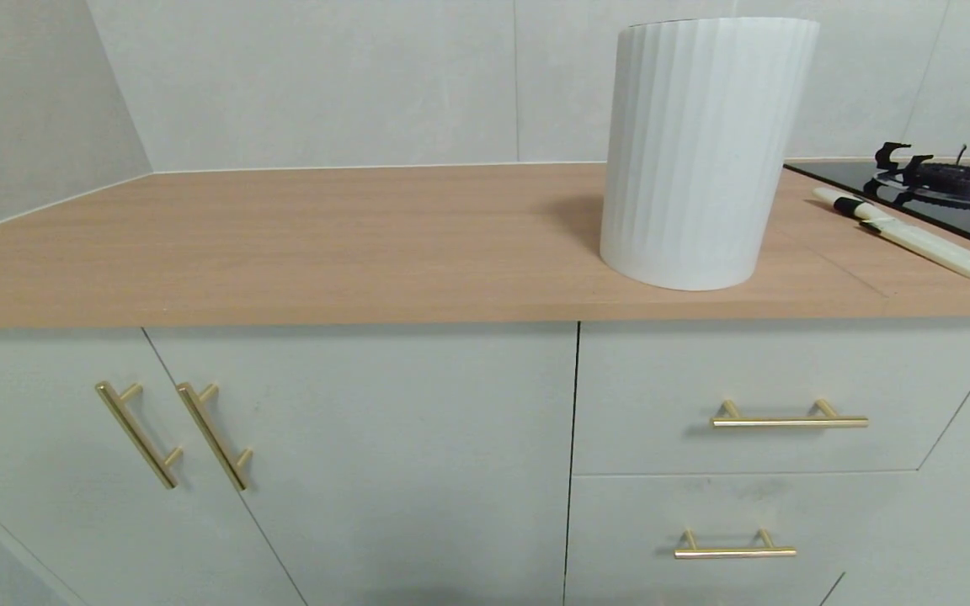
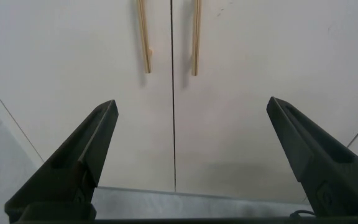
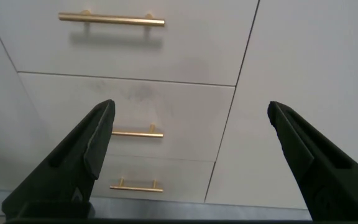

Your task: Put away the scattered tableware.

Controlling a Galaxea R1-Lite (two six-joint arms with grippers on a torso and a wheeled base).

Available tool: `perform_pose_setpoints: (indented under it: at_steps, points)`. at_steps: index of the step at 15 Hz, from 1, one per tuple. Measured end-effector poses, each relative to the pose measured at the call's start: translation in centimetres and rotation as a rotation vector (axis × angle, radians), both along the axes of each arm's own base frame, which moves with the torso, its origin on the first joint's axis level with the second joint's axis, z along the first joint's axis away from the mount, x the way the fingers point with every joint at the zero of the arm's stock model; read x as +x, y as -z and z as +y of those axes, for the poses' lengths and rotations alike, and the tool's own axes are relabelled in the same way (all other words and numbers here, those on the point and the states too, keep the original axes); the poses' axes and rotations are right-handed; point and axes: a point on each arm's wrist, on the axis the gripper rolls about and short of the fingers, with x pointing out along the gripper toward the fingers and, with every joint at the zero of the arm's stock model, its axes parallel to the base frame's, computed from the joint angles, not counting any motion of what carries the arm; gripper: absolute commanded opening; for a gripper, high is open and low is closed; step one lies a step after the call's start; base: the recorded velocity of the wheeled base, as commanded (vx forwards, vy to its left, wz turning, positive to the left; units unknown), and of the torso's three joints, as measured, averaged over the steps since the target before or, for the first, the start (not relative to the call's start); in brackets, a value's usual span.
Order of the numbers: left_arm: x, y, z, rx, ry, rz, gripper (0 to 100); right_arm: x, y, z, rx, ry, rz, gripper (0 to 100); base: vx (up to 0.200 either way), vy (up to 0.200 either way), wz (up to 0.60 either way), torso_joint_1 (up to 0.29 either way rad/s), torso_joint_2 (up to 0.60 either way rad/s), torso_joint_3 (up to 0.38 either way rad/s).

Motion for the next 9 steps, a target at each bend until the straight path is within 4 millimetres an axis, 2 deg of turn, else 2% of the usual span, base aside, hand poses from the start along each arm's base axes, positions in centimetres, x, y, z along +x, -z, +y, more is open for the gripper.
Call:
perform_pose_setpoints:
  at_steps: [2,9]
  points:
    - [0.0,0.0,0.0,0.001,0.001,0.0,100,0.0,0.0,0.0,0.0,0.001,0.0,100,0.0,0.0,0.0,0.0,0.0,0.0]
    - [0.0,-0.02,0.0,0.002,-0.001,-0.001,100,0.0,0.0,0.0,0.0,0.001,0.0,100,0.0,-0.2,0.0,0.001,0.0,0.006]
